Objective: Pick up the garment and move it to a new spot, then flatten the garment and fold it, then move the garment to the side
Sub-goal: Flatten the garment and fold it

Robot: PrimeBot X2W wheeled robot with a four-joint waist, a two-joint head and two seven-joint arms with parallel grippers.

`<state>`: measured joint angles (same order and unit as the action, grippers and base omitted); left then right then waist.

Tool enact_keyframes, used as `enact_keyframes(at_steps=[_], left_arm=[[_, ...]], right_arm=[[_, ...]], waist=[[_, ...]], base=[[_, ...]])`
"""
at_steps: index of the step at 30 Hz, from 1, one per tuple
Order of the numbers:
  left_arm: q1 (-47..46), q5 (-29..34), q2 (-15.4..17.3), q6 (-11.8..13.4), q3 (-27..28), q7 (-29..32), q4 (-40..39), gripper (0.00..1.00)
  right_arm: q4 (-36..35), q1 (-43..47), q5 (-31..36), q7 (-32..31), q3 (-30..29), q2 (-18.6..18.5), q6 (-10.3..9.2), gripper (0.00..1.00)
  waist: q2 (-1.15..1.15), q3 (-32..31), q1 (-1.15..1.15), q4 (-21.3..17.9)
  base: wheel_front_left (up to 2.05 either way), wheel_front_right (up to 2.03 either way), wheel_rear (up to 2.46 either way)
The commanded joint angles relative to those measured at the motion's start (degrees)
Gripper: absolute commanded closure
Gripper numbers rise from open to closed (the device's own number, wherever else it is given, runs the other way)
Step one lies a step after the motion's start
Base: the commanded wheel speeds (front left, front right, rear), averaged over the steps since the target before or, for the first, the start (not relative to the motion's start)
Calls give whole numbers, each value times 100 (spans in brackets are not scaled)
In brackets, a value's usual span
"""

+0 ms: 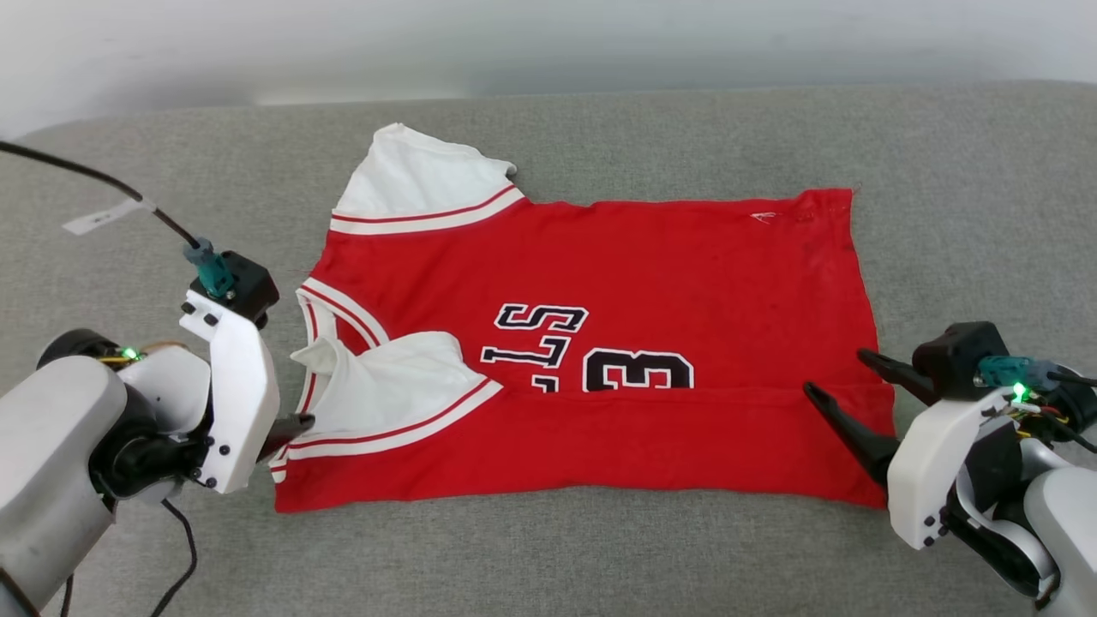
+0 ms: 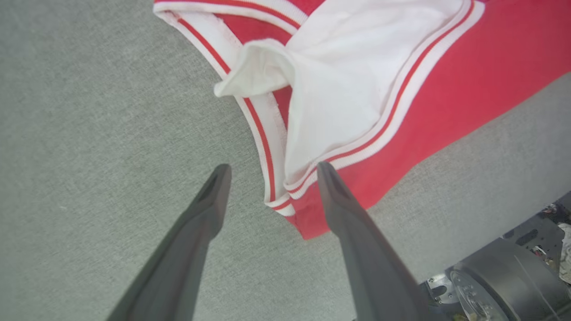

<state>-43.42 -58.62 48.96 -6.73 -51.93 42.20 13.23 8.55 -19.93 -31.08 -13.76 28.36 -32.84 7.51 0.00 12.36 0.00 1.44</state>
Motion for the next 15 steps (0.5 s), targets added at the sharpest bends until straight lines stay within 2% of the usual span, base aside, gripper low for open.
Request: enact_keyframes(at_steps=[1, 5, 11, 15], left_arm=[[60, -148, -14, 36, -9, 154, 43, 0], [194, -509, -49, 129, -15, 492, 181, 0], [373, -624, -123, 174, -94, 581, 437, 0], [572, -504, -270, 118, -355, 591, 719, 0]], right_arm=[[-4, -84, 33, -13, 50, 50, -4, 0], [56, -272, 18, -26, 158, 98, -4, 0], [186, -486, -41, 12, 300, 146, -4, 0], [328, -668, -109, 56, 414, 140, -4, 0]], waist=[[0, 64, 0, -57], [0, 182, 0, -158], [0, 309, 0, -285], [0, 363, 0, -345]], base=[[0, 0, 0], [0, 0, 0], [0, 0, 0], [0, 0, 0]])
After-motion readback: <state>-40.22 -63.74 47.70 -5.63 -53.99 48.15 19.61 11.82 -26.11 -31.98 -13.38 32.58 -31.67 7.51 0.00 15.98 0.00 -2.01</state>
